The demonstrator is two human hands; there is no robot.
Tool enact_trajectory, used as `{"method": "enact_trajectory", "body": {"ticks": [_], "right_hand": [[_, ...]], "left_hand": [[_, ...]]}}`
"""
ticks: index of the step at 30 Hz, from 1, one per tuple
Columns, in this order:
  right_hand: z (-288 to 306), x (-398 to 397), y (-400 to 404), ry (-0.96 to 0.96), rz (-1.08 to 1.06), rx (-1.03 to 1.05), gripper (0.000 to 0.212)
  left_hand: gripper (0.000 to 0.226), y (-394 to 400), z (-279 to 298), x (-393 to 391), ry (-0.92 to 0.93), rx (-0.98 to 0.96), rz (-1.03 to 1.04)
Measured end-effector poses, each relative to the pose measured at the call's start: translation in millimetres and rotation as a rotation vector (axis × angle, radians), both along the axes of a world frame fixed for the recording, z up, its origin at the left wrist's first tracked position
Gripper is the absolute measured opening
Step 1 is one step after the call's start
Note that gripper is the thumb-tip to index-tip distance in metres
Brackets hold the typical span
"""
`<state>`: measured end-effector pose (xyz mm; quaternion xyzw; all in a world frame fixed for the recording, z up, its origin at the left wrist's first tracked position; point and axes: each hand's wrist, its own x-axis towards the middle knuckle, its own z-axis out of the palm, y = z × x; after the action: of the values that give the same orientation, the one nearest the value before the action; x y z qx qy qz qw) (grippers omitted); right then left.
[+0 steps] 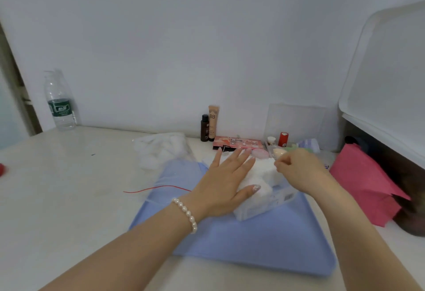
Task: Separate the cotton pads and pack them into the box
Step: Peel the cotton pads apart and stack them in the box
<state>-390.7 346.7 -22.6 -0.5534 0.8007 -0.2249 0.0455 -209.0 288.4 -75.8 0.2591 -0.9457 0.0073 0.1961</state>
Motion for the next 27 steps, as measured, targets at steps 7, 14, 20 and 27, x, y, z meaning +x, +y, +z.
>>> {"method": "enact_trajectory", "body": {"ticks": [7,14,20,27], "right_hand": [[6,79,26,-0.180,0.273,-0.036,0.018],[-48,175,11,-0.113,0.551,0.096,0.033],[-76,189,-25,0.061,0.468,-0.047,0.047],[-51,189,-55,0.464,0.453,0.039,0.028]], "left_hand": [[0.074,-20,24,123,-0.141,0.019,0.318],[0.044,-34,-6,154,0.010,0.164,0.581],[0.028,-49,-3,147,0.280,0.215,0.584],[0.022,-84,22,159,0.147,0.175,0.784]]}}
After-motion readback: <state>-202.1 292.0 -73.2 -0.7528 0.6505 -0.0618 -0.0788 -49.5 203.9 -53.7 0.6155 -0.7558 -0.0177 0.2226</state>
